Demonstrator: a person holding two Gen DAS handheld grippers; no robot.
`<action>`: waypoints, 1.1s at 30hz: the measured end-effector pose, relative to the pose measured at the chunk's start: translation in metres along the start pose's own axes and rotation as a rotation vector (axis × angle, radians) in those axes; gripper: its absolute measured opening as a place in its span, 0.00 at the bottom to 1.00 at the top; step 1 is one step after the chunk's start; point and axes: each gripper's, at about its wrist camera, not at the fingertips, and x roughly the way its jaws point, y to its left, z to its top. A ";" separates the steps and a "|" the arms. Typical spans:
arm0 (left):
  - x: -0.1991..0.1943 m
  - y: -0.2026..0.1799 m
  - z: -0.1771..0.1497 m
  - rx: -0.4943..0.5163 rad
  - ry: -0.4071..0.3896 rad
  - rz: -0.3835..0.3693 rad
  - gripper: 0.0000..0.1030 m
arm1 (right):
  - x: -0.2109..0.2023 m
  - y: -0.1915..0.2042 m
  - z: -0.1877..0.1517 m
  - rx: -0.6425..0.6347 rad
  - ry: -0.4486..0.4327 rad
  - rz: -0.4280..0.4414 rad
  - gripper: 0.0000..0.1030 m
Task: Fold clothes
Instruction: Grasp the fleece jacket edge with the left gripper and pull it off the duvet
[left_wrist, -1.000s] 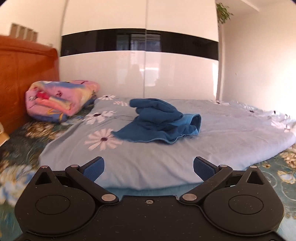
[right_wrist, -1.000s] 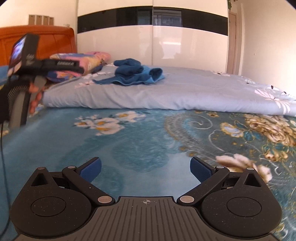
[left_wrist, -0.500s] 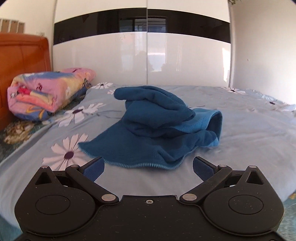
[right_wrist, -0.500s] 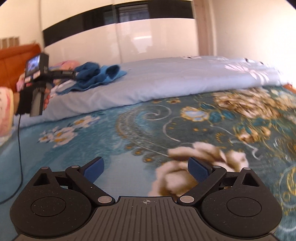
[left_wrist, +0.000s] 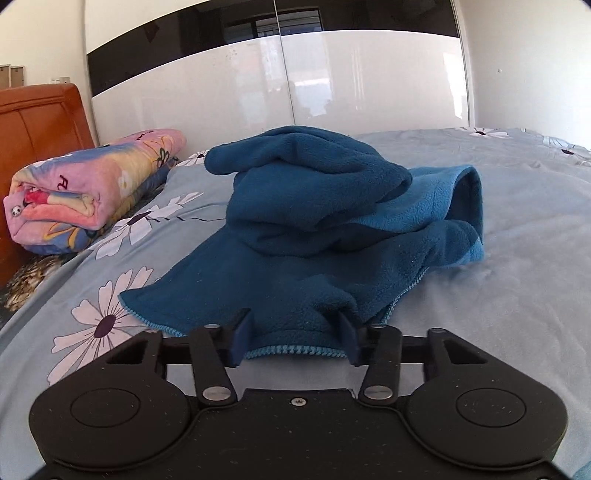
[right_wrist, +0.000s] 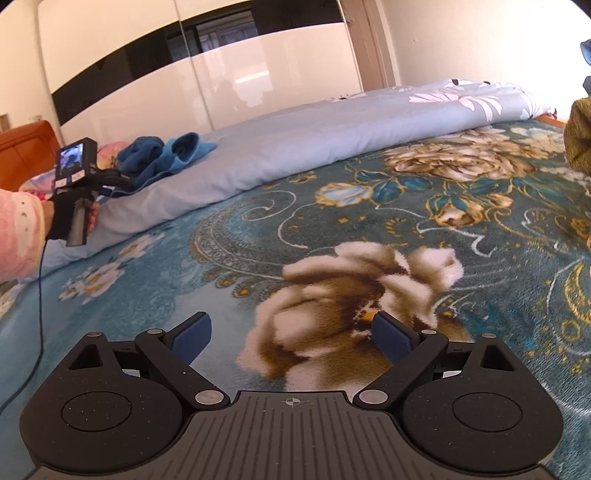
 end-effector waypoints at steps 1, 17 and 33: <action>-0.001 -0.002 0.002 -0.001 0.003 0.011 0.17 | 0.000 -0.001 0.000 0.005 -0.002 0.003 0.92; -0.139 0.042 0.036 -0.203 -0.049 -0.158 0.10 | -0.067 0.014 0.016 -0.032 -0.083 0.009 0.83; -0.391 0.042 -0.053 -0.114 0.024 -0.408 0.09 | -0.217 0.057 0.012 -0.012 -0.233 0.117 0.83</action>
